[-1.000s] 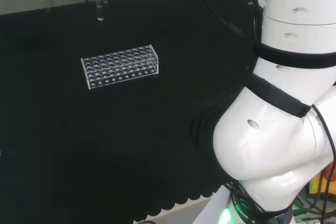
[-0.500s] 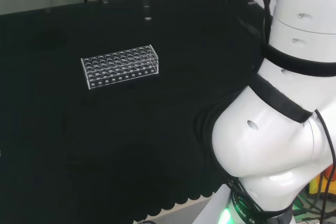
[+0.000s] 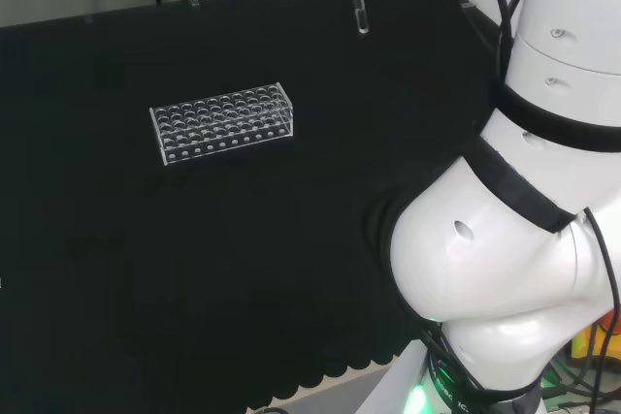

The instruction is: Shake the test tube.

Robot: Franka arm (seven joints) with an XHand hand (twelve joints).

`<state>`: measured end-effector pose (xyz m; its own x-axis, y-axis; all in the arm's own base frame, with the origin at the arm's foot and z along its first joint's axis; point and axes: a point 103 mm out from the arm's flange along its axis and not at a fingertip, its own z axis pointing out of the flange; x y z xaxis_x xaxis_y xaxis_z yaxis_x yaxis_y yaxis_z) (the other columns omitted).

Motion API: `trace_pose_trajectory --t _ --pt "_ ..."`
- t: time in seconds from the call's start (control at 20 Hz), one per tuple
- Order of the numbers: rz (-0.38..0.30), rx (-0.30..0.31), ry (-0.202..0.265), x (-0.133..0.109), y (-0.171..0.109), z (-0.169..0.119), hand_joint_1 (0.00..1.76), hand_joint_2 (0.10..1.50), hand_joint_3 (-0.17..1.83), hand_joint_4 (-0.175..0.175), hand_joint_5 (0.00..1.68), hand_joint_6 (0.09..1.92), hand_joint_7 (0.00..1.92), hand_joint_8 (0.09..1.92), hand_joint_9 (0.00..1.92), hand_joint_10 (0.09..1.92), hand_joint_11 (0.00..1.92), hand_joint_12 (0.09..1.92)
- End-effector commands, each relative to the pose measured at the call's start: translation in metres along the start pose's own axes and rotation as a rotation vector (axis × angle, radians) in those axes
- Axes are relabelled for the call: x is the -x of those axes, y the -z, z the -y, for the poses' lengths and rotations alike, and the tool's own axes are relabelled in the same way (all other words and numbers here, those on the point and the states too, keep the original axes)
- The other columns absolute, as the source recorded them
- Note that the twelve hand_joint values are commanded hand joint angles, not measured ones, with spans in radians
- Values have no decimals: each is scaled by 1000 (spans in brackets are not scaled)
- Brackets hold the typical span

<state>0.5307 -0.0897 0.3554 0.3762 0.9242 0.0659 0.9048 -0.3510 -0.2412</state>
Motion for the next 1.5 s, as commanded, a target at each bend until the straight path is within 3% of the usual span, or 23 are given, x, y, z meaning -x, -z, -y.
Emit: trace_pose_trajectory --t 0.05,0.65,0.9,1.05,1.2,1.35,1.5 --pt "-17 -16 53 -25 -5 2 1318 592 785 -175 1246 731 1301 740 1490 674 1081 1048" --pt "-91 -94 352 -194 -31 27 1318 592 784 -175 1246 731 1301 739 1494 666 1083 1047" --pt "-114 -113 459 -245 -35 48 1318 592 784 -175 1246 731 1301 739 1496 663 1083 1047" --pt "-123 -116 477 -253 -35 52 1318 592 784 -175 1246 731 1301 739 1496 662 1083 1046" --pt "-114 -113 459 -243 -35 49 1318 592 784 -175 1246 731 1301 739 1497 660 1082 1045" --pt "-95 -104 407 -218 -35 41 1318 592 784 -175 1246 731 1301 739 1497 659 1082 1045" --pt "-63 -89 317 -176 -34 27 1318 592 784 -175 1246 731 1301 739 1498 658 1082 1044"
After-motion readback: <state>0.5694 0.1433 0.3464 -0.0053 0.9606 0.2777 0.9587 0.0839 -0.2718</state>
